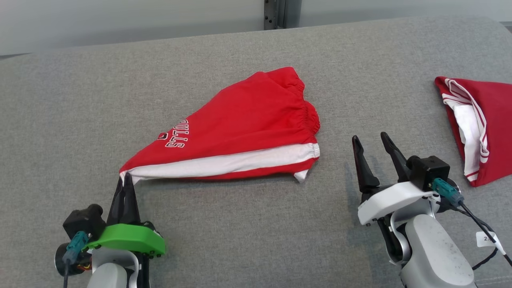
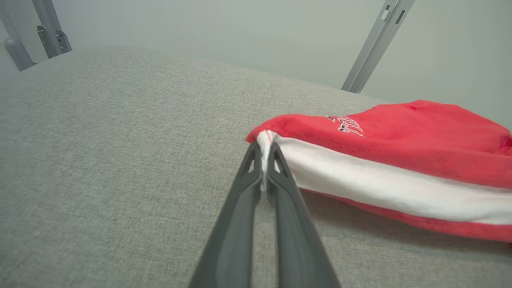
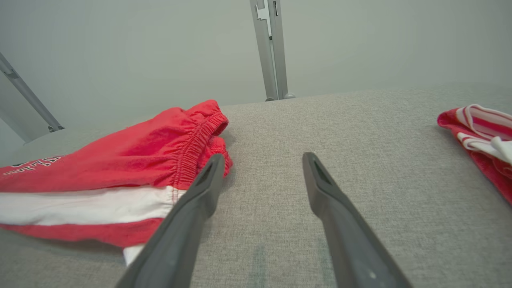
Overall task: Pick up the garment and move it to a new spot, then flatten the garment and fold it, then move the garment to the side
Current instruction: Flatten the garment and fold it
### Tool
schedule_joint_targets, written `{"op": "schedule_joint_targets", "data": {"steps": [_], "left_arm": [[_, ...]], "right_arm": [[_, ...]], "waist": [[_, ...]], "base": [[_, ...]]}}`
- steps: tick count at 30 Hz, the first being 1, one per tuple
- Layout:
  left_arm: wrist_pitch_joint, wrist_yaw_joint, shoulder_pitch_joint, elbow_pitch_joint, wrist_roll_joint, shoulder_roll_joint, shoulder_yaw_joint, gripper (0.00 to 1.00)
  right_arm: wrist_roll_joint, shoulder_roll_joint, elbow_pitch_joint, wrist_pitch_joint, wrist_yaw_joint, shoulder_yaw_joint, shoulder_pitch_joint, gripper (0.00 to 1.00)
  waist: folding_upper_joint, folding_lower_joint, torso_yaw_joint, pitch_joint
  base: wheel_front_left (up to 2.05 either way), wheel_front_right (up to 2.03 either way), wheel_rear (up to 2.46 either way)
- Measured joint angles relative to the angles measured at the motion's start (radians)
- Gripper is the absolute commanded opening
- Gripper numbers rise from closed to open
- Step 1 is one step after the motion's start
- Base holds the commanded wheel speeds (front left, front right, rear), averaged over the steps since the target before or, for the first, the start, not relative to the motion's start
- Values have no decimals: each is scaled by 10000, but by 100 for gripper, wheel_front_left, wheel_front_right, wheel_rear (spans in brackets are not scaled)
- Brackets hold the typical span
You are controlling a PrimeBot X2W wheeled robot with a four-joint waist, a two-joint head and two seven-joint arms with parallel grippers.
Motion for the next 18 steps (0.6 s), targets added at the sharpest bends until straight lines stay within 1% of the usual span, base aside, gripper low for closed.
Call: {"op": "schedule_joint_targets", "data": {"steps": [3, 4, 5, 6, 9, 13, 18], "left_arm": [[0, 0, 67, 433, 291, 0, 182, 0], [0, 38, 74, 566, 322, -2, 255, 37], [2, 58, 75, 660, 439, 0, 311, 96], [0, 117, 77, 715, 477, -2, 387, 100], [2, 309, 89, 575, 669, -2, 512, 100], [0, 610, 204, -228, 1053, -4, 744, 100], [0, 640, 449, -708, 1565, 2, 740, 100]], "right_arm": [[2, -2, 17, 0, 0, 79, 3, 100], [2, 0, 17, 0, 0, 100, 3, 100], [4, 0, 15, 0, 0, 111, 3, 100], [4, -2, 12, 0, 0, 123, 3, 100], [-8, -2, -35, 0, 0, 119, 5, 100], [-73, -4, -188, 0, 0, 10, 64, 100], [-102, -4, -374, 0, 0, -12, 212, 100]], "waist": [[0, 0, 10, -24], [0, 0, -3, -21], [0, 0, -15, -21], [0, 0, -30, -22], [0, 0, -77, -47], [0, 0, -133, -144], [0, 0, -167, -370]], "base": [[0, 0, 0], [0, 0, 0], [0, 0, 0], [0, 0, 0], [0, 0, 0], [0, 0, 0], [0, 0, 0]]}}
